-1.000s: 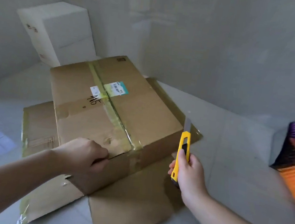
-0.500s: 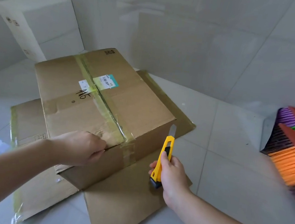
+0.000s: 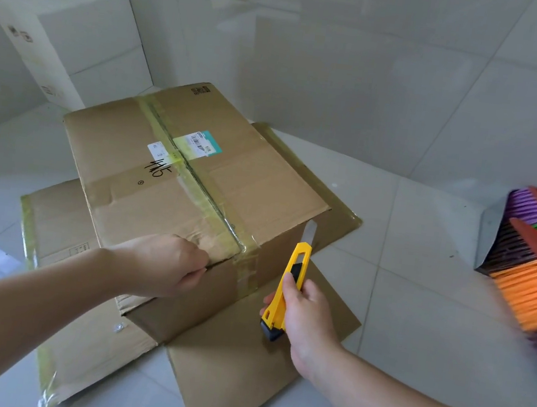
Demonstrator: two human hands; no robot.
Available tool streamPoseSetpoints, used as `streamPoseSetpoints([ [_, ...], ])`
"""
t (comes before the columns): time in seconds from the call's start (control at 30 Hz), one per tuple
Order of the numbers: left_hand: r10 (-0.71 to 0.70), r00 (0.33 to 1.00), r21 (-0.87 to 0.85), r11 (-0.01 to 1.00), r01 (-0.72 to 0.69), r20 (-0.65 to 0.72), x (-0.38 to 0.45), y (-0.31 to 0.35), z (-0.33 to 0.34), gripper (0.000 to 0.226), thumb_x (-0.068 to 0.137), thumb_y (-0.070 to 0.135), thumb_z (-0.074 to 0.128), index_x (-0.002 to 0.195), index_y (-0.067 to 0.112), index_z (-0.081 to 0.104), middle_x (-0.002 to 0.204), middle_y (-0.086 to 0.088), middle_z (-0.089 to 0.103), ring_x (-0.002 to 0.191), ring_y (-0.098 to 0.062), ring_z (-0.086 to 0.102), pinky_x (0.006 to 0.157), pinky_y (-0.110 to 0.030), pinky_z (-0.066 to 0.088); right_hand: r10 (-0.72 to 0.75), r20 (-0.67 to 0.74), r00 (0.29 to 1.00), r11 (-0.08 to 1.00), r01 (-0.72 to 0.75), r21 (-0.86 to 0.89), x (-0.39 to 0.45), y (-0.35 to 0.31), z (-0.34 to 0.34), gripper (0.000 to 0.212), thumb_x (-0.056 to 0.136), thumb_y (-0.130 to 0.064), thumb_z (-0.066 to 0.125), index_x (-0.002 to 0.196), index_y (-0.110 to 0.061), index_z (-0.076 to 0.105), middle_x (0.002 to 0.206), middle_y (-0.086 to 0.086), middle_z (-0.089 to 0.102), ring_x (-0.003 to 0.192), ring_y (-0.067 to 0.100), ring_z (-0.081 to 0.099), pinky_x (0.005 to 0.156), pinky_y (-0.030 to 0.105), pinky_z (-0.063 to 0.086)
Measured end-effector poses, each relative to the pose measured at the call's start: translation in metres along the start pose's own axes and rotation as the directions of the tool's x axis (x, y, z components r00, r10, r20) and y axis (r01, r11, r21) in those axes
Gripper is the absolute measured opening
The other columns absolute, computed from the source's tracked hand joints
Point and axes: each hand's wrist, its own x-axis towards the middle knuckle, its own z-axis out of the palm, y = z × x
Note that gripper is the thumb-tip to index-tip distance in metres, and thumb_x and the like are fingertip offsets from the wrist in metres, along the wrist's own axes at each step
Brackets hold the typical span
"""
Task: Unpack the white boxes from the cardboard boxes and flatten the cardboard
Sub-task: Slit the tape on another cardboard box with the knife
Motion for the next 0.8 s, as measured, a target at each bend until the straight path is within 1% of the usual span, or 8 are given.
streamPoseSetpoints([
  [0.07, -0.029, 0.999, -0.008, 1.0, 0.029, 0.043, 0.002, 0.001, 0.002, 0.037, 0.082, 0.046, 0.015, 0.069, 0.02, 0.038, 0.059, 0.009, 0.034, 0.055, -0.018, 0.037, 0.054, -0.028, 0.037, 0.01, 0.015, 1.0, 1.0, -0.01, -0.005, -0.001, 0.002, 0.0, 0.025, 0.099, -0.036, 0.046, 0.096, -0.013, 0.056, 0.074, 0.008, 0.068, 0.059, 0.018, 0.068, 0.056, 0.028, 0.05],
  [0.13, -0.028, 0.998, -0.013, 1.0, 0.028, 0.053, 0.004, 0.004, -0.001, 0.041, 0.082, 0.047, 0.012, 0.07, 0.019, 0.039, 0.059, 0.009, 0.034, 0.058, -0.019, 0.038, 0.057, -0.028, 0.035, 0.021, 0.041, 0.999, 1.0, -0.021, -0.008, -0.003, 0.004, 0.0, 0.025, 0.099, -0.035, 0.045, 0.097, -0.013, 0.056, 0.074, 0.008, 0.068, 0.06, 0.019, 0.068, 0.058, 0.031, 0.053],
  [0.2, -0.039, 0.995, 0.005, 0.999, 0.038, 0.088, 0.006, 0.007, -0.004, 0.036, 0.09, 0.044, 0.019, 0.073, 0.018, 0.039, 0.061, 0.01, 0.033, 0.061, -0.018, 0.04, 0.06, -0.026, 0.034, 0.028, 0.074, 0.997, 1.0, -0.028, 0.003, -0.006, 0.004, 0.002, 0.025, 0.1, -0.034, 0.045, 0.099, -0.011, 0.056, 0.072, 0.007, 0.068, 0.061, 0.02, 0.068, 0.064, 0.036, 0.058],
  [0.27, -0.079, 0.985, 0.012, 0.997, 0.078, 0.154, 0.008, 0.008, -0.005, 0.028, 0.097, 0.033, 0.033, 0.075, 0.017, 0.04, 0.063, 0.009, 0.034, 0.065, -0.019, 0.042, 0.062, -0.026, 0.035, 0.021, 0.087, 0.996, 1.0, -0.021, 0.006, -0.009, 0.004, 0.004, 0.025, 0.1, -0.033, 0.045, 0.099, -0.01, 0.056, 0.07, 0.005, 0.069, 0.066, 0.024, 0.069, 0.07, 0.038, 0.057],
  [0.33, -0.101, 0.978, 0.022, 0.995, 0.099, 0.183, 0.011, 0.011, -0.008, 0.026, 0.098, 0.028, 0.039, 0.075, 0.016, 0.04, 0.062, 0.01, 0.033, 0.066, -0.019, 0.042, 0.063, -0.026, 0.035, 0.018, 0.092, 0.996, 1.0, -0.019, 0.007, -0.01, 0.006, 0.006, 0.026, 0.1, -0.034, 0.045, 0.099, -0.01, 0.056, 0.07, 0.005, 0.071, 0.075, 0.031, 0.07, 0.077, 0.042, 0.056],
  [0.43, -0.113, 0.971, 0.036, 0.993, 0.108, 0.212, 0.013, 0.014, -0.012, 0.026, 0.098, 0.028, 0.038, 0.075, 0.017, 0.04, 0.062, 0.01, 0.033, 0.066, -0.018, 0.041, 0.062, -0.025, 0.034, 0.019, 0.133, 0.991, 1.0, -0.018, -0.005, -0.016, 0.012, 0.011, 0.026, 0.1, -0.032, 0.045, 0.096, -0.01, 0.056, 0.068, 0.003, 0.071, 0.08, 0.034, 0.07, 0.083, 0.048, 0.056],
  [0.53, -0.118, 0.966, 0.038, 0.993, 0.113, 0.23, 0.015, 0.017, -0.014, 0.027, 0.099, 0.028, 0.037, 0.074, 0.017, 0.04, 0.063, 0.009, 0.035, 0.065, -0.018, 0.041, 0.062, -0.024, 0.035, 0.02, 0.151, 0.988, 1.0, -0.016, -0.023, -0.021, 0.016, 0.015, 0.024, 0.1, -0.03, 0.045, 0.096, -0.009, 0.057, 0.068, 0.003, 0.071, 0.081, 0.035, 0.07, 0.085, 0.049, 0.055],
  [0.8, -0.109, 0.969, 0.025, 0.994, 0.106, 0.222, 0.016, 0.019, -0.016, 0.027, 0.098, 0.027, 0.038, 0.074, 0.015, 0.042, 0.062, 0.009, 0.035, 0.064, -0.019, 0.041, 0.061, -0.025, 0.035, 0.024, 0.166, 0.986, 0.998, -0.013, -0.062, -0.028, 0.022, 0.018, 0.025, 0.1, -0.03, 0.044, 0.095, -0.008, 0.055, 0.068, 0.002, 0.07, 0.079, 0.033, 0.07, 0.083, 0.049, 0.056],
])
